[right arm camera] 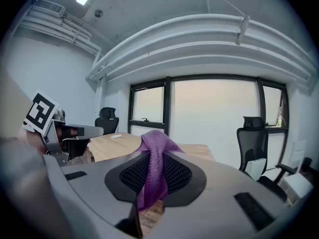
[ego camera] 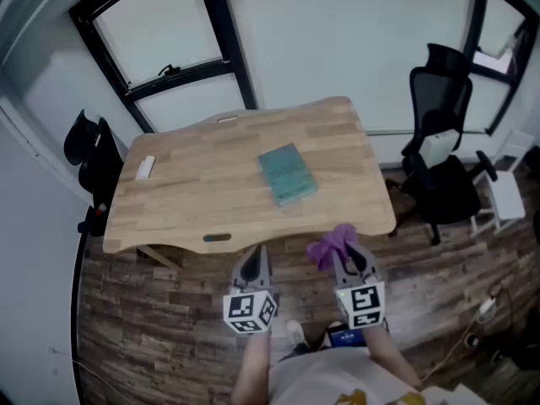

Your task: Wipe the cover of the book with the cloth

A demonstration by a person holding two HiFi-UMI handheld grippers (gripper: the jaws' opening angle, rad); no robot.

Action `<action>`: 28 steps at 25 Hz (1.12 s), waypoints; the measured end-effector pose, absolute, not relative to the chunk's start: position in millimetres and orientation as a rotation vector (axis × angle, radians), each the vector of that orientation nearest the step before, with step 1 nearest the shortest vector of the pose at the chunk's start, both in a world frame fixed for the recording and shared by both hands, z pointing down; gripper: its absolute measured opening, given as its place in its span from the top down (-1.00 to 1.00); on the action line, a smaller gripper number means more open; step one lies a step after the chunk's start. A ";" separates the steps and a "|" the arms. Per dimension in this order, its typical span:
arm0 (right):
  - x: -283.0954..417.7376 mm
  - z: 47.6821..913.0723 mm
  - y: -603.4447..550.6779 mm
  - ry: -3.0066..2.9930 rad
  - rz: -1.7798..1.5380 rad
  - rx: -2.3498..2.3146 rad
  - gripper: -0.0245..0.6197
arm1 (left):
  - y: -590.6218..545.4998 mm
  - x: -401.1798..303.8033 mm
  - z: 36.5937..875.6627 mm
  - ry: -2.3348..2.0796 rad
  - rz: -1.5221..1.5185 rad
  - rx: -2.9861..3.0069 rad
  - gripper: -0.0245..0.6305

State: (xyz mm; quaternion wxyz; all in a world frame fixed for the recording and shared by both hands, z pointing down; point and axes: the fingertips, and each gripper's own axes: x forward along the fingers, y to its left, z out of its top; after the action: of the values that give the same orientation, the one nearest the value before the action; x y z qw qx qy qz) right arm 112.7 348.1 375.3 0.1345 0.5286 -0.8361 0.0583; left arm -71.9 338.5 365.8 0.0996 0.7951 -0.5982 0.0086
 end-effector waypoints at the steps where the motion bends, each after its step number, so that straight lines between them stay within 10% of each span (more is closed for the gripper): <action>1: 114.1 375.5 349.3 -2.424 0.168 1.531 0.71 | 339.9 -71.2 365.2 -1.771 0.023 2.350 0.93; 28: 153.6 380.8 341.3 -2.491 0.168 1.488 0.71 | 338.2 -39.5 362.3 -1.858 0.003 2.308 0.93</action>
State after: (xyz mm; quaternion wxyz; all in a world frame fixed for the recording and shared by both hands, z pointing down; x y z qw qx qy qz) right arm 153.6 341.3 380.8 0.1175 0.5084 -0.8512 0.0574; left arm -39.5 338.2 362.3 0.0890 0.7759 -0.6245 0.0011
